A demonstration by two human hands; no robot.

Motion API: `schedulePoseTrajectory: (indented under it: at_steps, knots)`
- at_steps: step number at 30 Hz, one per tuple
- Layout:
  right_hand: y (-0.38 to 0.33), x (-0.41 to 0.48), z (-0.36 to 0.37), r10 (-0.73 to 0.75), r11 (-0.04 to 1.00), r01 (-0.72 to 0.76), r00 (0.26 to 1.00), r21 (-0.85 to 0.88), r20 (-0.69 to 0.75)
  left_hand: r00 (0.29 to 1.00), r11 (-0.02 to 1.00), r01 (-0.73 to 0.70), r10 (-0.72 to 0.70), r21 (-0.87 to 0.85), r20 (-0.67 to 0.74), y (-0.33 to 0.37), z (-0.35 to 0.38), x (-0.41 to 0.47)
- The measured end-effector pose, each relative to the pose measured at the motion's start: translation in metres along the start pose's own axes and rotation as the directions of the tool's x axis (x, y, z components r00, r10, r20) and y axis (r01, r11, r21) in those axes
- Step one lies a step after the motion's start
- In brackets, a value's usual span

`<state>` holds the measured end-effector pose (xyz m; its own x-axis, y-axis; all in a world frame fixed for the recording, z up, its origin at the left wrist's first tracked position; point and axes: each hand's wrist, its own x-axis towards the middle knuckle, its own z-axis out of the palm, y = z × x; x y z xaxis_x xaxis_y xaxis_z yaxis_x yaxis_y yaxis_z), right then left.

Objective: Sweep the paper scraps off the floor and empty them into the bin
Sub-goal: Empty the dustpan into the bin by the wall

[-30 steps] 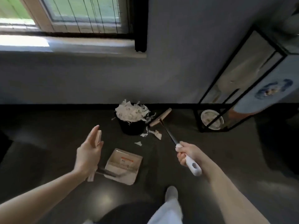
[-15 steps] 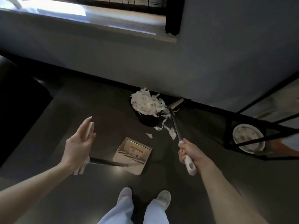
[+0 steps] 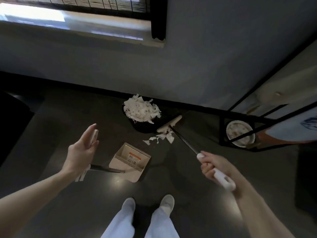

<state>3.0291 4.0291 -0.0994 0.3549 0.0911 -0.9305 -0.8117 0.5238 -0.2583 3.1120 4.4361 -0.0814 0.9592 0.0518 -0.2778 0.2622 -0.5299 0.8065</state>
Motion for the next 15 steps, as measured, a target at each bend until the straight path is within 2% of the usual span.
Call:
schedulePoseTrajectory:
  at_steps: [3, 6, 11, 15]
  knots:
    - [-0.011, -0.023, -0.008, -0.044, 0.997, 0.041, 0.998, -0.07, -0.038, 0.996, 0.999, -0.022, 0.024, -0.028, 0.081, -0.004, -0.001, -0.002]
    - [-0.018, -0.039, -0.013, -0.118, 0.973, 0.097, 0.989, -0.208, -0.089, 0.994, 0.999, -0.038, 0.042, -0.031, 0.104, -0.011, -0.004, -0.005]
    - [-0.005, -0.029, 0.005, -0.254, 0.835, 0.116, 0.948, -0.538, -0.189, 0.991, 0.998, -0.059, 0.059, 0.0, 0.117, -0.017, -0.028, 0.002]
    - [0.036, 0.016, 0.049, -0.28, 0.764, 0.096, 0.94, -0.638, -0.194, 0.984, 0.986, -0.134, 0.121, 0.097, 0.13, -0.028, -0.05, 0.01]
